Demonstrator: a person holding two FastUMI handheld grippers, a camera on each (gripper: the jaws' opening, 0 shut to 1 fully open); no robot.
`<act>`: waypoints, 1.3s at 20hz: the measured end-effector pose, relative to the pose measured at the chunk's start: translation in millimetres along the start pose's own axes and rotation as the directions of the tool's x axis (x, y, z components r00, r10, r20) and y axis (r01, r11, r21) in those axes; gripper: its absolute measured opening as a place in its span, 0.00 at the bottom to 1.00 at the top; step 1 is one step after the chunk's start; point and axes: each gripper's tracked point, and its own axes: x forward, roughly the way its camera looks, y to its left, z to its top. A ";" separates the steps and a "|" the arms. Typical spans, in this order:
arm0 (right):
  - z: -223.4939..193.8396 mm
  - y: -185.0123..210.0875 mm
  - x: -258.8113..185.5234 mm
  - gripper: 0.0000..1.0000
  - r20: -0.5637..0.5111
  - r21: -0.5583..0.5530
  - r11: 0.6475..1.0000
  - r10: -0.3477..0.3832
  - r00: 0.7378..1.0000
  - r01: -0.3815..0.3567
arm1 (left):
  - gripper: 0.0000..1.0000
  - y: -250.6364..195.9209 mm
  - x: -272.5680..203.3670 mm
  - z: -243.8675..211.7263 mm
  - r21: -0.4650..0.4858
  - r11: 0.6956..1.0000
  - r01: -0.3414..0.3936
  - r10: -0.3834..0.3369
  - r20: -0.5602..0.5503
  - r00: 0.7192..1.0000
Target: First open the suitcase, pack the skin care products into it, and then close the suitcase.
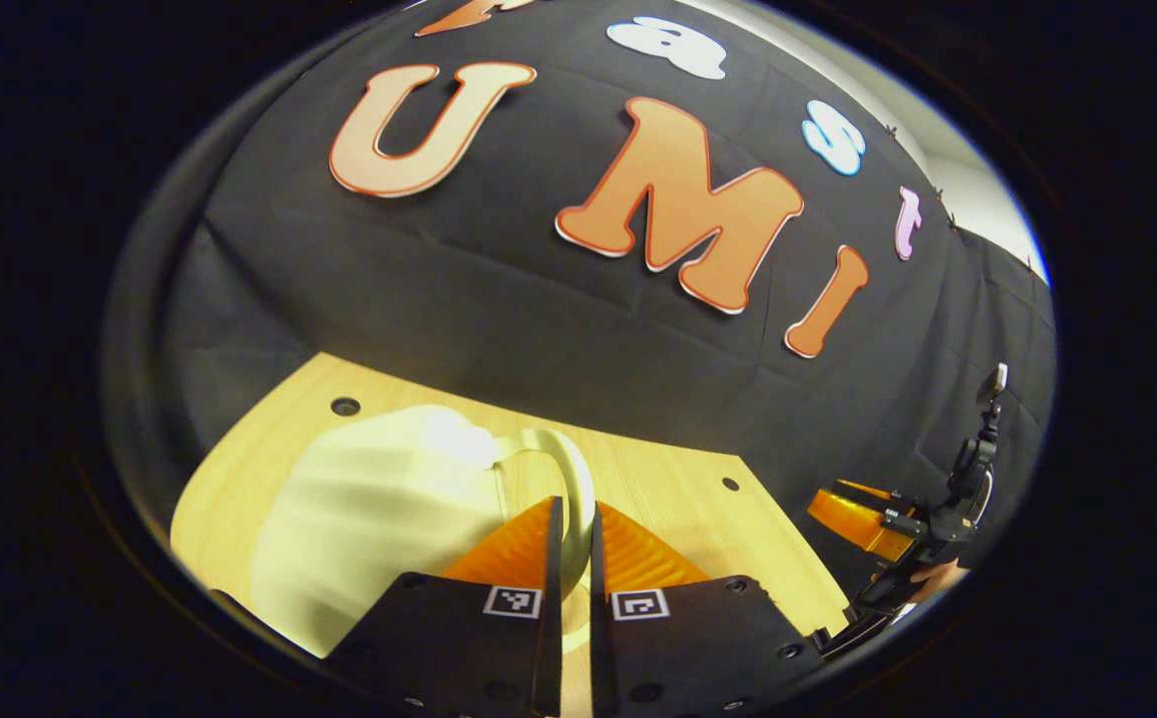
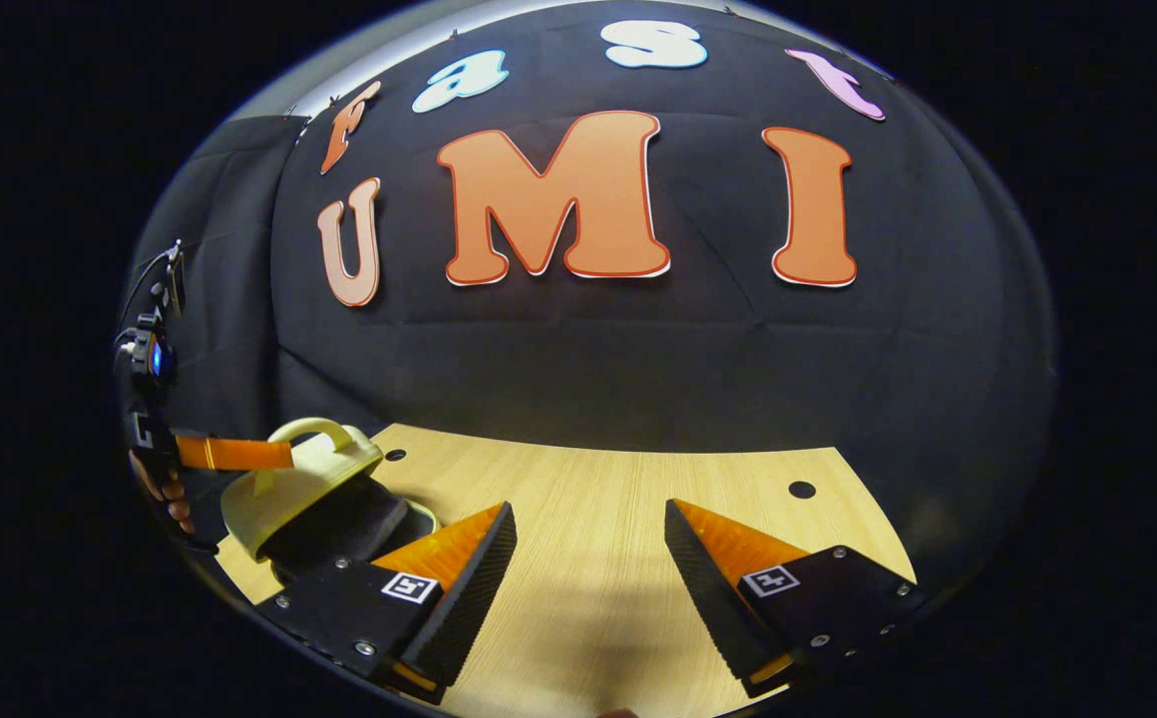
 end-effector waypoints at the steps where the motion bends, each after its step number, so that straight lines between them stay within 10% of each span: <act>1: -0.9 -4.6 -2.5 0.95 -0.002 -0.003 1.000 -0.004 1.000 0.004 | 0.12 -5.6 4.0 -12.6 0.002 1.000 0.008 -0.008 -0.020 1.000; 8: -6.0 -22.6 -6.2 0.95 -0.009 0.009 1.000 -0.006 1.000 0.006 | 0.12 -21.5 29.8 -69.2 0.007 0.999 0.034 -0.032 -0.126 0.991; 16: -6.9 -31.0 -11.1 0.96 0.000 -0.016 1.000 0.009 1.000 -0.009 | 0.11 -23.1 51.1 -112.1 0.208 0.976 -0.059 0.104 -0.210 0.972; 23: -4.2 -35.6 -18.8 0.95 0.020 -0.023 0.999 0.034 0.999 -0.034 | 0.29 -49.2 43.1 -120.8 0.200 0.978 -0.050 0.094 -0.215 0.972; 26: 0.5 -34.3 -20.0 0.95 0.036 -0.026 0.998 0.050 0.998 -0.049 | 0.62 -55.2 40.5 -112.4 0.249 0.965 -0.085 0.129 -0.165 0.978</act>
